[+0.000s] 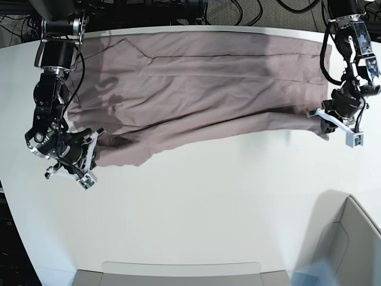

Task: Fold the T-shirt properly
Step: 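Fold the hem over toward the collar edge with both grippers, then pull the folded strip taut with both grippers, then open the right gripper, then move the left gripper inward and grasp the strip's end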

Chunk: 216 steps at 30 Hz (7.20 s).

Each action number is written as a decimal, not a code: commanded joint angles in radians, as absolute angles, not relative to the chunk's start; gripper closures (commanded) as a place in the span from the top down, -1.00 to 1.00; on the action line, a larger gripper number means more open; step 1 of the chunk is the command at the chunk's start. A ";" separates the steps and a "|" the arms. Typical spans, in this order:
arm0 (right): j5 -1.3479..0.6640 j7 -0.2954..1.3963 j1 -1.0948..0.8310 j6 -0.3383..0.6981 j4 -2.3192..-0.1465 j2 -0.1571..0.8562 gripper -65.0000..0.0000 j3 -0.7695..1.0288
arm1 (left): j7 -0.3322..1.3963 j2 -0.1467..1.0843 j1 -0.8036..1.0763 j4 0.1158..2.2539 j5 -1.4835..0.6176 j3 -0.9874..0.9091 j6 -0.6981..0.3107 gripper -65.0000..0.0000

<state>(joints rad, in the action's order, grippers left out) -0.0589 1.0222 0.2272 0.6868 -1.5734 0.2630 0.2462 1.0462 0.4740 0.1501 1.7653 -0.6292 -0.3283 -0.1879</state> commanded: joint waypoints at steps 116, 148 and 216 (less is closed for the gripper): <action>-0.182 1.199 -0.308 0.698 -1.972 0.283 -0.36 0.409 | 1.064 0.579 0.427 1.621 -0.639 -0.071 -0.197 -0.29; -0.179 1.201 -0.263 0.698 -1.977 0.205 -0.36 0.495 | 1.147 0.593 0.262 1.458 -0.633 -0.590 -0.489 -1.00; -0.380 1.202 -0.251 0.698 -1.899 0.160 -0.37 0.627 | 1.328 0.016 0.298 2.026 -0.687 -0.219 -0.464 -0.48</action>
